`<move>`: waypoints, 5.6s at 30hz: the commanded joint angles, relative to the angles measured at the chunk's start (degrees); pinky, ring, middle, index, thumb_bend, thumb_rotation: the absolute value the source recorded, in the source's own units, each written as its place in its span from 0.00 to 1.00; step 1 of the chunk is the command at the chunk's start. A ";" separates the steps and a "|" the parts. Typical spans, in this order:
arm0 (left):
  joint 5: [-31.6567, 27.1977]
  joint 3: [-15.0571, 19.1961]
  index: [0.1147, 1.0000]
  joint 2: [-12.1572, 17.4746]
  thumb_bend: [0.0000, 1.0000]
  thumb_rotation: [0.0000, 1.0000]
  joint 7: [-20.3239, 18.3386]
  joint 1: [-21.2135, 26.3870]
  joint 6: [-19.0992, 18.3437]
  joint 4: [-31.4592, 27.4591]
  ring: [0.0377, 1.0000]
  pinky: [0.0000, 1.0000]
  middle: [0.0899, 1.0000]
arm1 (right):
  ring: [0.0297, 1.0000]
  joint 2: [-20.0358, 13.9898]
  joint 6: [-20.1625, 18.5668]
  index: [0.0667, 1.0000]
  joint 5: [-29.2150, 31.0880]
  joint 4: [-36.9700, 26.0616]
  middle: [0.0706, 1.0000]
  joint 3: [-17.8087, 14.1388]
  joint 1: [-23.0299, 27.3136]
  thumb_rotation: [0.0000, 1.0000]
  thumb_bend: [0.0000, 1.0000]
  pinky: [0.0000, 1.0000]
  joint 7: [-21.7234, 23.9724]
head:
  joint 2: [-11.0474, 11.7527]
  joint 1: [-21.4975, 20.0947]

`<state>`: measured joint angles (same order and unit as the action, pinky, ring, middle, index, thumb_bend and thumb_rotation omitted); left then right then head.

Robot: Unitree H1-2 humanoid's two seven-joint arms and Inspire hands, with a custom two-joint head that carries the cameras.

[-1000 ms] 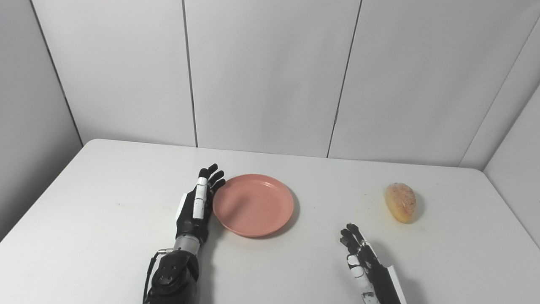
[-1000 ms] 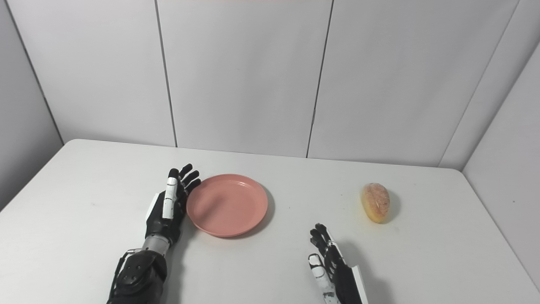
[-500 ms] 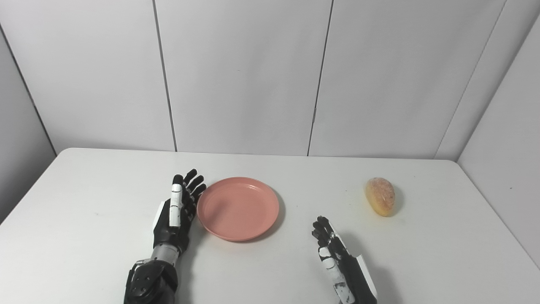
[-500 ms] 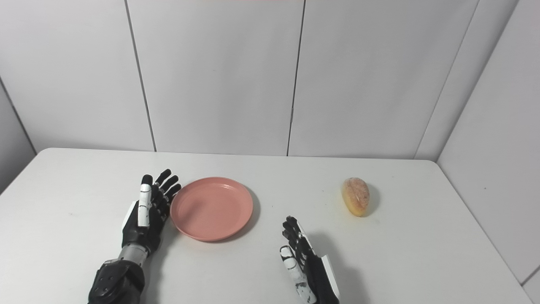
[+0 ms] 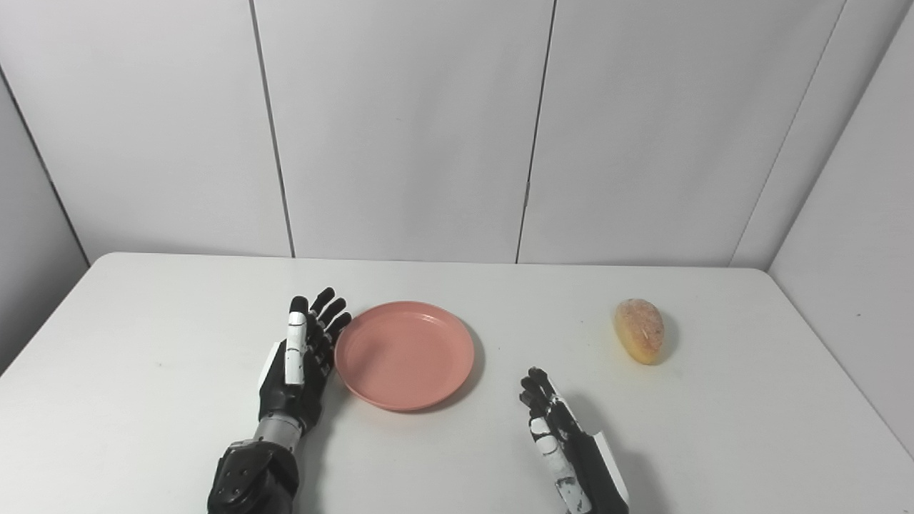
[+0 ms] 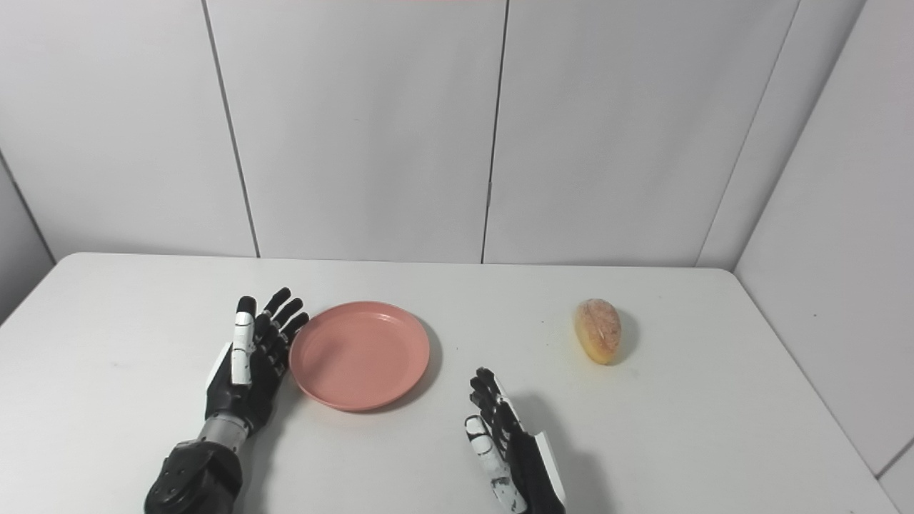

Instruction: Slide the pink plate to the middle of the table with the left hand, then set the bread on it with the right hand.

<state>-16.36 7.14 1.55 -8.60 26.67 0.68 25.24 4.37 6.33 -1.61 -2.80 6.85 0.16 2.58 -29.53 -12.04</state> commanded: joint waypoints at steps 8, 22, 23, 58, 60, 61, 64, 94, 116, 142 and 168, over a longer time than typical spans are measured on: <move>-1.35 -0.61 0.89 -0.94 0.78 1.00 -1.79 0.00 -1.11 -2.02 0.93 0.94 0.93 | 0.93 0.05 0.04 0.94 0.85 -1.59 0.93 0.15 0.78 0.87 0.64 0.96 0.39 | 0.05 0.42; 0.00 -2.20 0.89 -1.15 0.77 1.00 -1.90 -0.68 -0.19 -2.82 0.94 0.96 0.93 | 0.94 -0.38 0.52 0.94 0.77 -1.34 0.93 0.10 0.61 0.87 0.65 0.99 0.59 | 0.42 0.58; 0.42 -2.40 0.90 -1.11 0.77 1.00 -1.70 -0.65 0.20 -2.63 0.94 0.96 0.94 | 0.94 -0.43 0.66 0.94 0.80 -1.30 0.93 0.09 0.58 0.87 0.65 0.99 0.62 | 0.49 0.57; 6.98 -2.86 0.98 -3.81 0.75 1.00 5.04 5.07 14.84 12.10 1.00 1.00 0.99 | 0.91 -6.34 6.21 0.93 -12.97 -3.13 0.91 -5.46 6.14 0.82 0.63 0.93 -5.75 | 2.99 -1.71; 6.59 -2.79 0.98 -3.74 0.74 1.00 4.66 5.08 15.06 12.40 1.00 1.00 0.99 | 0.91 -7.85 2.35 0.94 -15.51 -5.52 0.91 -5.85 7.17 0.81 0.61 0.93 -4.95 | 2.99 -1.55; 6.39 -2.74 0.98 -3.68 0.74 1.00 4.44 5.04 15.10 12.47 1.00 1.00 0.99 | 0.92 -8.49 -0.01 0.95 -16.79 -6.82 0.92 -6.00 7.59 0.79 0.62 0.93 -4.50 | 2.93 -1.37; 6.17 -2.80 0.98 -3.40 0.74 1.00 3.99 4.69 14.95 12.26 1.00 1.00 0.99 | 0.91 -10.62 -4.90 0.96 -19.55 -9.30 0.93 -6.37 9.02 0.73 0.63 0.92 -3.55 | 2.97 -1.93; 5.66 -2.26 0.97 -2.72 0.72 1.00 2.91 4.27 13.67 11.94 0.98 1.00 0.98 | 0.84 -23.12 -13.94 0.91 -39.26 14.08 0.87 -4.89 31.34 0.39 0.78 0.77 -10.71 | 4.13 -4.64; 5.46 -2.14 0.97 -2.99 0.72 1.00 2.94 4.10 13.52 11.51 0.98 1.00 0.98 | 0.85 -26.88 -17.17 0.88 -41.48 28.36 0.86 -1.06 35.99 0.41 0.80 0.82 -16.20 | 4.10 -4.45; 5.58 -2.27 0.97 -2.98 0.72 1.00 3.04 3.61 12.97 10.18 0.98 1.00 0.98 | 0.53 -25.44 -18.08 0.72 -36.69 30.66 0.64 0.17 35.08 0.16 0.73 0.43 -16.20 | 3.21 -4.36; 5.82 -2.31 0.97 -3.33 0.72 1.00 3.56 3.36 12.07 9.18 0.98 1.00 0.98 | 0.36 -25.88 -12.79 0.48 -36.45 31.79 0.36 2.41 34.13 0.00 0.51 0.28 -22.24 | 2.85 -3.94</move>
<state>-10.37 4.91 -1.08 -4.93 30.57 12.16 34.59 -20.46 -9.22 -38.30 29.86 9.81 32.86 -17.62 -26.72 -16.08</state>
